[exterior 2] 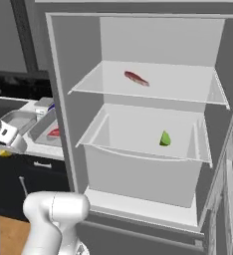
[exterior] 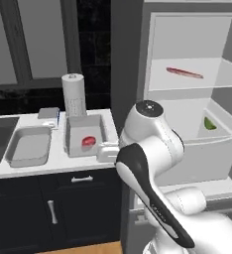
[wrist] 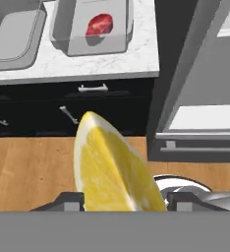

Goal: Place one lemon wedge and one steak in each tupperware on the nearby counter, to pack two identical lunches.

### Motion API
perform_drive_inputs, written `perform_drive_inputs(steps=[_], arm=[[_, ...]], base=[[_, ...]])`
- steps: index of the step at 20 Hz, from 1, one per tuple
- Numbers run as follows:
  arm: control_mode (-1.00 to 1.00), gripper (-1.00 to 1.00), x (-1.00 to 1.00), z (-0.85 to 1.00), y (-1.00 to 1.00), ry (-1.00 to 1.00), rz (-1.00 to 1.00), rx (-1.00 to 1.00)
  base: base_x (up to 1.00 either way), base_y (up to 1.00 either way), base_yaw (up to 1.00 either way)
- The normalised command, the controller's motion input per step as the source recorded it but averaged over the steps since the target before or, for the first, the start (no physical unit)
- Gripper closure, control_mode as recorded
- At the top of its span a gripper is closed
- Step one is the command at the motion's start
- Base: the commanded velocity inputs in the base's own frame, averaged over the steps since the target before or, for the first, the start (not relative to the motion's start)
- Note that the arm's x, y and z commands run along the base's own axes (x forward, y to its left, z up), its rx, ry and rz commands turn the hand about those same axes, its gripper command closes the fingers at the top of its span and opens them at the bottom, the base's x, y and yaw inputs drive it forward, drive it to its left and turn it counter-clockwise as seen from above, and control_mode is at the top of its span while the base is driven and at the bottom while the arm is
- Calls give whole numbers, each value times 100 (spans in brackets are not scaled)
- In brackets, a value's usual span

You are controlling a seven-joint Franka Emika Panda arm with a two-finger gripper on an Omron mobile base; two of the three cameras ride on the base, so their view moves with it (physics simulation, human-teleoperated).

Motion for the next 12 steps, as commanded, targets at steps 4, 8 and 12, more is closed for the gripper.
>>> perform_drive_inputs(steps=[4,8,12], arm=[[100,100,0,0,0,0,0,0],[100,100,0,0,0,0,0,0],[-100,100,98,-1,11,5,-37,-2]], base=[[98,100,-11],[80,63,-35],[0,0,0]])
